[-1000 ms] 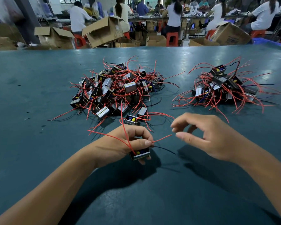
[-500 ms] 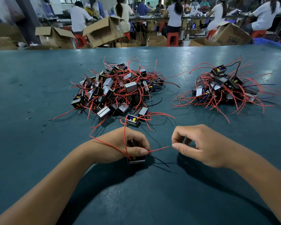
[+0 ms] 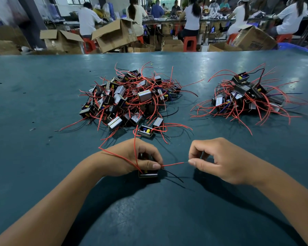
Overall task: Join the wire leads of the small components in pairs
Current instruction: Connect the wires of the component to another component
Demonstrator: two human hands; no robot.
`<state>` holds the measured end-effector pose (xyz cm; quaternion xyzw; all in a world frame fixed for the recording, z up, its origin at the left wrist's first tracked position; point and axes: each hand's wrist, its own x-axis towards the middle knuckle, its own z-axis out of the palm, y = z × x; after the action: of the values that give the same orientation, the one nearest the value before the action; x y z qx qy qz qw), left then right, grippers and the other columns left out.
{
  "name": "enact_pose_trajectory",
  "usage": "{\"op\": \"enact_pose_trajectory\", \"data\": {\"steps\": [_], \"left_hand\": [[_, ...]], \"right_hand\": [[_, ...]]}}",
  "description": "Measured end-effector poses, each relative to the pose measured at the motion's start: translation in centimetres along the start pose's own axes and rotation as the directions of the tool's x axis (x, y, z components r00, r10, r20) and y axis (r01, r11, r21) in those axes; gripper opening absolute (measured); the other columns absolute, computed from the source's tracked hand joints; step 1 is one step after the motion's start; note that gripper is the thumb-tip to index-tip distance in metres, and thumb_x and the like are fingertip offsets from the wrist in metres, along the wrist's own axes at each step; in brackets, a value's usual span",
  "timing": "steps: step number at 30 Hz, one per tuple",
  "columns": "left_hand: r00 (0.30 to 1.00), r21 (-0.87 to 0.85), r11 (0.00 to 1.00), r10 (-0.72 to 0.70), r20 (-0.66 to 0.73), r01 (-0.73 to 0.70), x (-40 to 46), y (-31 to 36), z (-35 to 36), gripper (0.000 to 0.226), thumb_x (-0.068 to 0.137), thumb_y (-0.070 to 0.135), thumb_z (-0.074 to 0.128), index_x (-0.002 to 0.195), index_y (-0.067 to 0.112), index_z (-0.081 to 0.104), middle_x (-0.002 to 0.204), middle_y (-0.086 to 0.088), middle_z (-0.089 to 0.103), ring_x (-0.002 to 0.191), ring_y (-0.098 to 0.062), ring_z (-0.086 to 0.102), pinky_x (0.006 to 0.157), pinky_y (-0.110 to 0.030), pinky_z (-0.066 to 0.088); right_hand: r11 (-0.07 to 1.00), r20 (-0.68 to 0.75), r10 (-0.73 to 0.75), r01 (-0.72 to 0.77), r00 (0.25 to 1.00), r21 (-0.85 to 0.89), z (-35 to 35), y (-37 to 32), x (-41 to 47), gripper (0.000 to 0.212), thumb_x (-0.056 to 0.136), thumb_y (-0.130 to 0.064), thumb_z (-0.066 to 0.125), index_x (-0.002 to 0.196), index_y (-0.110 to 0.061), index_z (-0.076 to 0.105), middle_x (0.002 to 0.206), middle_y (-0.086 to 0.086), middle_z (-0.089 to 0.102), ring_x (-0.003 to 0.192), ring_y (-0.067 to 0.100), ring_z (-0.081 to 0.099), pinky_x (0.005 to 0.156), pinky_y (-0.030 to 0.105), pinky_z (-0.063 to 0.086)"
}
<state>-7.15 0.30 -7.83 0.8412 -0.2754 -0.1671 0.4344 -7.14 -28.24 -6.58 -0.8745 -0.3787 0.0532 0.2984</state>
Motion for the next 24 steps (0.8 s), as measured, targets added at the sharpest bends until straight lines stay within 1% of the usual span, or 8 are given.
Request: {"op": "enact_pose_trajectory", "data": {"steps": [2,6,12,17,19,21,23,24], "left_hand": [[1.000,0.025,1.000,-0.003,-0.003,0.003,0.0,-0.2,-0.1,0.008,0.090,0.024,0.073,0.094,0.017,0.076,0.087,-0.009,0.070,0.074,-0.029,0.065,0.070,-0.034,0.052],[1.000,0.044,0.999,-0.002,0.005,0.002,-0.1,-0.3,-0.4,0.007,0.089,0.025,0.074,0.093,0.020,0.077,0.088,-0.004,0.071,0.077,-0.035,0.065,0.072,-0.038,0.053],[1.000,0.002,1.000,0.010,-0.014,-0.010,-0.3,-0.5,-0.9,0.017,0.082,0.051,0.072,0.091,0.038,0.078,0.088,-0.010,0.072,0.081,-0.038,0.066,0.076,-0.046,0.054],[0.998,-0.114,0.993,-0.041,-0.054,0.034,-0.9,-1.0,-2.0,0.013,0.086,0.033,0.074,0.097,0.026,0.080,0.094,-0.011,0.077,0.089,-0.033,0.072,0.085,-0.045,0.058],[0.991,-0.119,0.993,-0.038,-0.131,0.023,-1.4,-0.8,-3.2,0.011,0.087,0.027,0.073,0.094,0.021,0.079,0.087,-0.005,0.077,0.072,-0.020,0.069,0.067,-0.031,0.056],[0.971,-0.090,0.996,-0.030,-0.236,0.009,-2.2,-0.8,-4.6,0.009,0.088,0.026,0.073,0.092,0.019,0.077,0.071,-0.003,0.071,0.053,-0.010,0.055,0.046,-0.020,0.042],[0.907,-0.132,0.991,-0.054,-0.419,-0.002,-2.7,-1.1,-5.8,0.006,0.090,0.022,0.071,0.090,0.019,0.076,0.067,-0.013,0.066,0.048,-0.014,0.046,0.042,-0.018,0.031],[0.840,-0.183,0.983,-0.075,-0.537,-0.029,-2.7,-1.3,-6.1,0.009,0.092,0.017,0.068,0.088,0.020,0.075,0.068,-0.012,0.066,0.046,-0.014,0.043,0.042,-0.018,0.029]], "right_hand": [[1.000,-0.014,-0.005,0.005,1.000,-0.029,0.1,0.0,0.0,0.015,0.090,-0.048,0.053,0.087,-0.033,0.054,0.082,-0.013,0.063,0.066,0.017,0.059,0.059,0.028,0.046],[0.998,-0.016,-0.004,0.003,1.000,-0.066,0.3,0.1,0.0,0.012,0.094,-0.040,0.059,0.086,-0.032,0.055,0.083,-0.015,0.063,0.068,0.016,0.058,0.058,0.021,0.043],[0.999,-0.042,0.020,-0.022,0.999,-0.028,0.3,0.1,0.3,0.012,0.094,-0.038,0.062,0.085,-0.031,0.057,0.082,-0.015,0.063,0.068,0.015,0.060,0.060,0.026,0.046],[1.000,-0.007,0.013,-0.013,1.000,-0.023,0.8,0.0,0.2,0.011,0.095,-0.036,0.061,0.086,-0.030,0.058,0.084,-0.016,0.063,0.072,0.012,0.059,0.061,0.016,0.042],[1.000,-0.003,0.006,-0.006,1.000,-0.019,0.9,-0.1,0.3,0.011,0.095,-0.036,0.061,0.087,-0.031,0.057,0.083,-0.016,0.063,0.072,0.012,0.058,0.061,0.015,0.041],[1.000,-0.007,0.006,-0.007,1.000,-0.008,0.8,-0.1,0.3,0.011,0.094,-0.038,0.061,0.086,-0.032,0.057,0.082,-0.015,0.063,0.069,0.012,0.057,0.059,0.015,0.041],[1.000,-0.012,0.010,-0.010,1.000,0.003,0.7,-0.1,0.2,0.012,0.093,-0.040,0.063,0.086,-0.032,0.058,0.082,-0.017,0.065,0.069,0.010,0.059,0.060,0.013,0.041],[1.000,-0.016,0.014,-0.013,1.000,0.012,0.7,-0.2,0.2,0.013,0.092,-0.041,0.063,0.086,-0.032,0.058,0.082,-0.017,0.065,0.070,0.008,0.060,0.061,0.012,0.042]]}}
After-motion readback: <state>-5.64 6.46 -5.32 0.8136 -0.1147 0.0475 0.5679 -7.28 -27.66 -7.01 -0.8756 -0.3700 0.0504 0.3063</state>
